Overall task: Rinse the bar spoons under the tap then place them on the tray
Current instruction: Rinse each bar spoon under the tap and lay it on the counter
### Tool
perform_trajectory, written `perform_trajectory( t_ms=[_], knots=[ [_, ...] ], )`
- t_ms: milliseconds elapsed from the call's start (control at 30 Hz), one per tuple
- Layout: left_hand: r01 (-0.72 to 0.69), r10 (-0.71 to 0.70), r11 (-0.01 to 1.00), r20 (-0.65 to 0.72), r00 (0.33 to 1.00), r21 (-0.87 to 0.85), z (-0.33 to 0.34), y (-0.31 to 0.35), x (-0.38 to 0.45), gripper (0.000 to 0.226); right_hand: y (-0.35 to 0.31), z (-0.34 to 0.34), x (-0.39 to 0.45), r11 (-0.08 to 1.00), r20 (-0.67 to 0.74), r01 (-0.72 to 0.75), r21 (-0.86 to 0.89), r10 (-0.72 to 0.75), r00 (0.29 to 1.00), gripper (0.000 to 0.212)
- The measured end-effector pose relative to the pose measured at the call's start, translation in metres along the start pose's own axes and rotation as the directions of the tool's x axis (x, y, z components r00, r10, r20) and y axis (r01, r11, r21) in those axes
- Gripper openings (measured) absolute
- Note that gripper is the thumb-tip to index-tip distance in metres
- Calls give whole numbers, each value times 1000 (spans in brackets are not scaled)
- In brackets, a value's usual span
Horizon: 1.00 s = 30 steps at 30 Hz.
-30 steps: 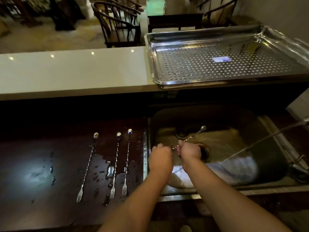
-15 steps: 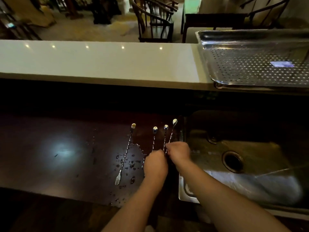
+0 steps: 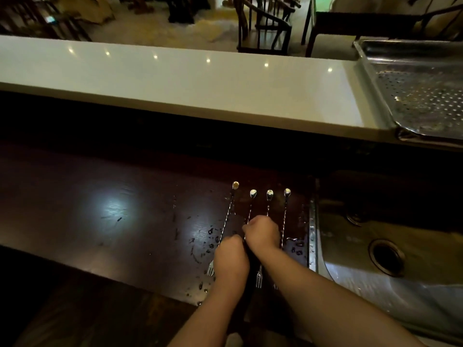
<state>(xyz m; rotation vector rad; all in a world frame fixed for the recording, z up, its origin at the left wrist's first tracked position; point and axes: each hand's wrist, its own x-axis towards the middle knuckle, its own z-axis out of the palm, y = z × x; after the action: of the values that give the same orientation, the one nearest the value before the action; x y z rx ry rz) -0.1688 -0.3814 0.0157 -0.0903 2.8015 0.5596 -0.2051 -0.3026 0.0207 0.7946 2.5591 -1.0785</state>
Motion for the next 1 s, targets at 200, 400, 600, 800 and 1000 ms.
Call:
perform_trajectory(
  t_ms=[200,400,600,800,1000],
  knots=[
    [-22,22,999,29,999,-32,-1,-4,3,19,1,8,8,999,-43,-19,-44,18,999,18],
    [-33,31,996,-27,999,-80,-19,-7,10,21,-1,8,7,999,-71,11,-44,-14,997,19],
    [31,-34,999,-81,996,-29,-29,-32,11,25,-18,12,4,994,-83,99,47,-95,992,17],
    [61,-61,998,1,998,10,-30,-41,15,32,-38,25,12,999,1,0,49,0,1000,43],
    [49,-53,997,63,997,58,-34,-44,22,19,-51,33,15,998,20,-34,-50,35,999,15]
  ],
)
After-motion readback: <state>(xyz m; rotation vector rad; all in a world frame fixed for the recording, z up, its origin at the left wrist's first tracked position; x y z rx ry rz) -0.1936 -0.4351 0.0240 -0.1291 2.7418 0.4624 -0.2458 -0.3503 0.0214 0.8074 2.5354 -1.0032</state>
